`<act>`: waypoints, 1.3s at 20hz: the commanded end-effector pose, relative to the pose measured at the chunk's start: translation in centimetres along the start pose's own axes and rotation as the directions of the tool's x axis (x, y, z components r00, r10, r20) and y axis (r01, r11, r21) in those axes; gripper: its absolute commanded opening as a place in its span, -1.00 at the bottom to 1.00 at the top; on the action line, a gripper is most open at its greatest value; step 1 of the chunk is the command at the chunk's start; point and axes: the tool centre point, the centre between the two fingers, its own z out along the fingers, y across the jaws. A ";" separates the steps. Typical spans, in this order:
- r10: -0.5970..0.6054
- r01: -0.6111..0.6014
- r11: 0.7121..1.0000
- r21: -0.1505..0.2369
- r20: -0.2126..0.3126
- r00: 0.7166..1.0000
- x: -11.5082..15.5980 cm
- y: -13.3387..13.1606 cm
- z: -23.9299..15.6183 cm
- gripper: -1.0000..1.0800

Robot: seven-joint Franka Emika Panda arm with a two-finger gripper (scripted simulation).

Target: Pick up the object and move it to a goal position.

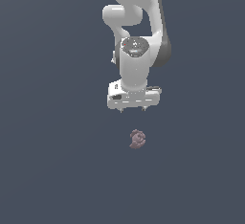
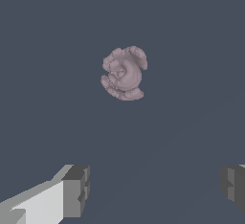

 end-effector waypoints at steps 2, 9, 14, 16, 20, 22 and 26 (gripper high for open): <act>0.004 -0.004 1.000 -0.001 0.000 1.000 0.4 -0.1 0.2 0.92; 0.030 -0.030 0.999 -0.009 -0.003 1.000 2.3 -0.4 1.3 0.92; 0.062 -0.062 0.998 -0.019 -0.006 0.998 4.6 -0.9 2.9 0.92; 0.076 -0.076 0.997 -0.024 -0.008 0.997 5.5 -1.1 3.6 0.92; 0.098 -0.099 0.995 -0.032 -0.012 0.995 7.0 -1.5 4.9 0.92; 0.107 -0.107 0.994 -0.036 -0.014 0.994 7.6 -1.6 5.4 0.92; 0.119 -0.119 0.992 -0.041 -0.016 0.993 8.3 -1.8 6.2 0.92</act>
